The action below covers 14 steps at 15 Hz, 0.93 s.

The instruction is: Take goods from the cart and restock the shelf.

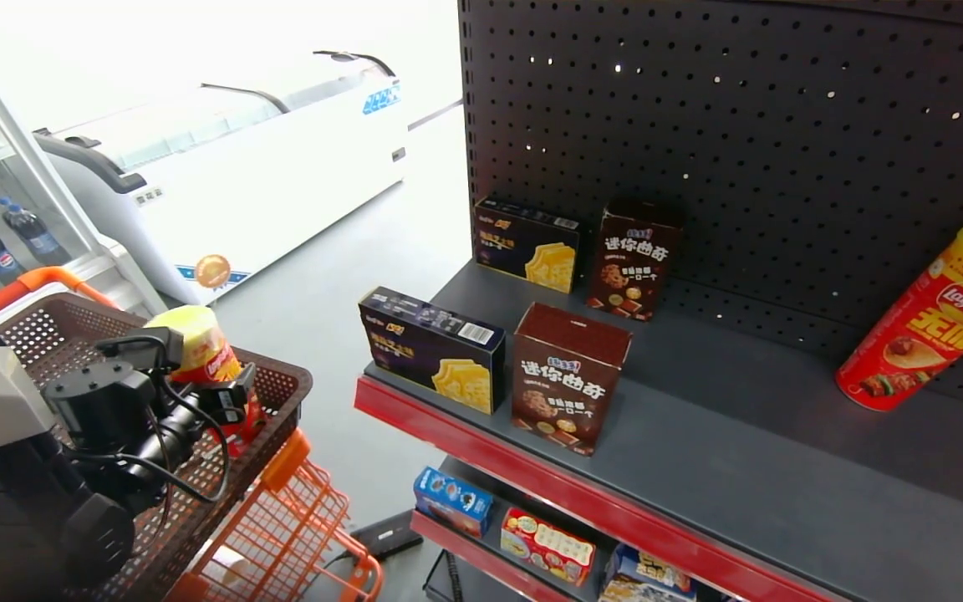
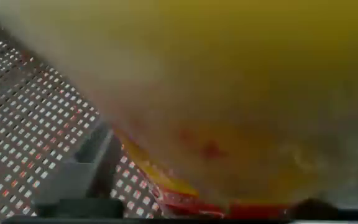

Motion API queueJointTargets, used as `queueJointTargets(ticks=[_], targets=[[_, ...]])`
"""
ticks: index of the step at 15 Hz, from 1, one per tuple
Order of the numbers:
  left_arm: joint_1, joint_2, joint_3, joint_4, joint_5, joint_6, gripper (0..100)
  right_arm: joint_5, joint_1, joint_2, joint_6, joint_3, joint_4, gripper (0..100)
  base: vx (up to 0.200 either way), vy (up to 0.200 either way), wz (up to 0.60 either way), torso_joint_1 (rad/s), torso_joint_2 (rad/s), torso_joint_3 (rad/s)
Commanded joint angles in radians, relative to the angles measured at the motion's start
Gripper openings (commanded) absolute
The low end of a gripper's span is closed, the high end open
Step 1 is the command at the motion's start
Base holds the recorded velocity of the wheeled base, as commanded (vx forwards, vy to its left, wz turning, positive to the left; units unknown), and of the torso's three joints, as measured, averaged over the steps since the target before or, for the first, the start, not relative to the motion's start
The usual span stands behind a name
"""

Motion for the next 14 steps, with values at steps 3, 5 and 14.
queueJointTargets(ticks=[3,5,14], targets=[[-0.002,0.024,-0.026,0.003,0.000,0.005,0,0.000,0.000,0.000,0.000,0.000,0.001,100,0.000,0.000,0.00,0.000,0.00,0.000],[-0.006,0.008,-0.027,-0.003,-0.001,0.007,0,0.000,0.000,0.000,0.000,0.000,0.001,100,0.000,0.000,0.00,0.000,0.00,0.000],[-0.021,-0.495,-0.075,0.330,-0.184,0.058,0,0.000,0.000,0.000,0.000,0.000,0.001,100,0.000,0.000,0.00,0.000,0.00,0.000]])
